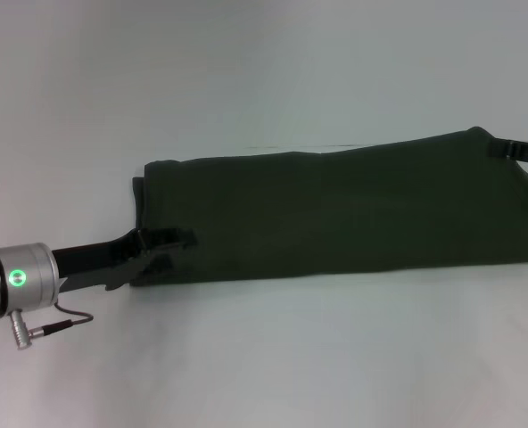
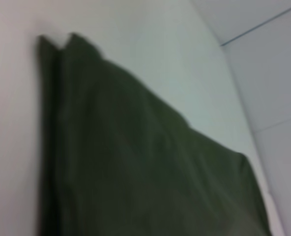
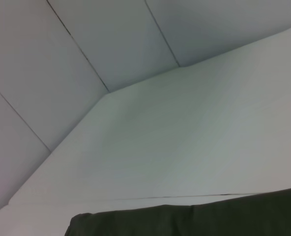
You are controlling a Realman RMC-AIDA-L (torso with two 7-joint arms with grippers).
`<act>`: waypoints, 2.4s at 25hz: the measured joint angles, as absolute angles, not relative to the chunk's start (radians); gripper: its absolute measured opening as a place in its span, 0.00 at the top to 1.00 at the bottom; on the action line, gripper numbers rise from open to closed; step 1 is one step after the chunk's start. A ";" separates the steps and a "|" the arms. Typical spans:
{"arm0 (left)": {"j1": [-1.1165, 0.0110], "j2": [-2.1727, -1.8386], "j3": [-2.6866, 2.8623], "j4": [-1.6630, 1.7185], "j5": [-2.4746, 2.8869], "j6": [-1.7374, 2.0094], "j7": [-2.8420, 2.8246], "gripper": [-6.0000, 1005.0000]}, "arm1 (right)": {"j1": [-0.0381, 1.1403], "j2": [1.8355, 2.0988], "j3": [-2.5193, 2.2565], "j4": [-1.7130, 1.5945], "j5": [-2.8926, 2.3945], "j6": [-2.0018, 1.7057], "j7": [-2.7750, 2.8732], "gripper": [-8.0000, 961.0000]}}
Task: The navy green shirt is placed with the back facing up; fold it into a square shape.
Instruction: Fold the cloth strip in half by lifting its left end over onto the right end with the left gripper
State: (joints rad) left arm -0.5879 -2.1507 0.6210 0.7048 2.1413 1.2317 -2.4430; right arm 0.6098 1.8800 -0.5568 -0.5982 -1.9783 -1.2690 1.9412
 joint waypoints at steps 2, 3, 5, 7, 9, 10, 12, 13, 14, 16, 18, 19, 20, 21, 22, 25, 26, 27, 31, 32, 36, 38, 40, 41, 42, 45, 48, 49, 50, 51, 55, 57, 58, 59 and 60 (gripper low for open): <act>-0.588 -2.149 0.618 0.705 2.168 1.227 -2.472 0.35 | 0.615 1.880 -0.557 -0.598 -1.982 -1.266 1.941 0.19; -0.588 -2.149 0.616 0.703 2.179 1.223 -2.483 0.35 | 0.617 1.880 -0.557 -0.598 -1.982 -1.265 1.941 0.19; -0.588 -2.149 0.612 0.699 2.195 1.216 -2.499 0.35 | 0.622 1.879 -0.557 -0.598 -1.983 -1.263 1.941 0.19; -0.588 -2.149 0.610 0.693 2.214 1.210 -2.521 0.35 | 0.629 1.879 -0.557 -0.601 -1.984 -1.261 1.942 0.19; -0.588 -2.149 0.611 0.691 2.226 1.210 -2.531 0.35 | 0.631 1.879 -0.557 -0.604 -1.984 -1.260 1.942 0.19; -0.590 -2.149 0.612 0.690 2.240 1.209 -2.541 0.35 | 0.633 1.879 -0.557 -0.606 -1.984 -1.259 1.942 0.19; -0.595 -2.149 0.614 0.683 2.265 1.205 -2.556 0.35 | 0.638 1.879 -0.557 -0.609 -1.984 -1.257 1.943 0.19; -0.598 -2.149 0.614 0.678 2.272 1.201 -2.559 0.35 | 0.640 1.879 -0.557 -0.609 -1.984 -1.255 1.944 0.19; -0.600 -2.149 0.615 0.673 2.276 1.197 -2.562 0.35 | 0.641 1.879 -0.557 -0.609 -1.984 -1.255 1.945 0.19; -0.601 -2.148 0.615 0.669 2.278 1.188 -2.571 0.35 | 0.643 1.878 -0.557 -0.614 -1.984 -1.254 1.949 0.19; -0.602 -2.147 0.617 0.668 2.279 1.179 -2.583 0.35 | 0.645 1.878 -0.557 -0.623 -1.984 -1.254 1.955 0.19; -0.603 -2.146 0.617 0.668 2.279 1.176 -2.586 0.35 | 0.645 1.878 -0.557 -0.627 -1.984 -1.253 1.958 0.19; -0.603 -2.146 0.617 0.668 2.279 1.172 -2.587 0.35 | 0.645 1.878 -0.557 -0.631 -1.984 -1.253 1.961 0.19; -0.603 -2.145 0.617 0.668 2.279 1.163 -2.588 0.35 | 0.645 1.878 -0.557 -0.634 -1.984 -1.253 1.963 0.19; -0.604 -2.144 0.617 0.668 2.279 1.158 -2.588 0.35 | 0.646 1.879 -0.557 -0.636 -1.983 -1.253 1.965 0.19; -0.604 -2.144 0.617 0.661 2.280 1.142 -2.589 0.35 | 0.646 1.880 -0.557 -0.636 -1.983 -1.253 1.965 0.19; -0.604 -2.143 0.617 0.660 2.280 1.140 -2.589 0.36 | 0.646 1.880 -0.557 -0.636 -1.983 -1.253 1.965 0.19; -0.604 -2.143 0.616 0.659 2.280 1.138 -2.590 0.36 | 0.646 1.879 -0.557 -0.637 -1.983 -1.253 1.965 0.19; -0.604 -2.143 0.615 0.659 2.285 1.131 -2.590 0.35 | 0.646 1.878 -0.557 -0.637 -1.983 -1.253 1.965 0.19; -0.604 -2.143 0.615 0.659 2.290 1.129 -2.590 0.35 | 0.646 1.878 -0.557 -0.637 -1.983 -1.253 1.965 0.19; -0.608 -2.142 0.613 0.658 2.303 1.126 -2.590 0.35 | 0.646 1.879 -0.556 -0.637 -1.983 -1.253 1.965 0.19; -0.608 -2.142 0.612 0.658 2.303 1.123 -2.590 0.35 | 0.646 1.879 -0.555 -0.637 -1.983 -1.252 1.965 0.19; -0.609 -2.142 0.612 0.659 2.303 1.119 -2.591 0.35 | 0.646 1.879 -0.554 -0.637 -1.983 -1.252 1.965 0.19; -0.610 -2.141 0.613 0.659 2.304 1.117 -2.591 0.35 | 0.646 1.879 -0.554 -0.637 -1.983 -1.252 1.965 0.19; -0.610 -2.141 0.613 0.660 2.304 1.116 -2.591 0.35 | 0.646 1.879 -0.554 -0.637 -1.983 -1.252 1.965 0.19; -0.610 -2.140 0.611 0.668 2.304 1.115 -2.588 0.35 | 0.646 1.879 -0.553 -0.637 -1.983 -1.252 1.965 0.19; -0.611 -2.140 0.609 0.683 2.304 1.121 -2.585 0.36 | 0.644 1.879 -0.552 -0.637 -1.983 -1.252 1.965 0.19; -0.612 -2.139 0.609 0.689 2.304 1.124 -2.585 0.35 | 0.644 1.879 -0.552 -0.637 -1.983 -1.252 1.966 0.19; -0.612 -2.139 0.609 0.690 2.304 1.124 -2.584 0.35 | 0.643 1.879 -0.551 -0.637 -1.983 -1.252 1.966 0.19; -0.613 -2.138 0.609 0.692 2.304 1.125 -2.584 0.35 | 0.642 1.878 -0.550 -0.637 -1.983 -1.252 1.967 0.19; -0.615 -2.137 0.609 0.693 2.304 1.127 -2.584 0.35 | 0.639 1.878 -0.548 -0.637 -1.983 -1.252 1.968 0.19; -0.615 -2.135 0.609 0.699 2.304 1.135 -2.584 0.35 | 0.638 1.878 -0.547 -0.637 -1.983 -1.252 1.968 0.19; -0.613 -2.132 0.608 0.713 2.304 1.153 -2.583 0.35 | 0.638 1.878 -0.547 -0.637 -1.983 -1.252 1.968 0.19; -0.613 -2.132 0.608 0.713 2.304 1.153 -2.583 0.35 | 0.637 1.878 -0.547 -0.637 -1.983 -1.252 1.968 0.19; -0.610 -2.130 0.608 0.726 2.303 1.164 -2.582 0.35 | 0.637 1.878 -0.547 -0.637 -1.983 -1.252 1.968 0.19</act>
State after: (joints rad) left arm -0.6104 -2.1303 0.6079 0.7265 2.3034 1.1642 -2.5825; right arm 0.6374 1.8776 -0.5472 -0.6366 -1.9833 -1.2517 1.9679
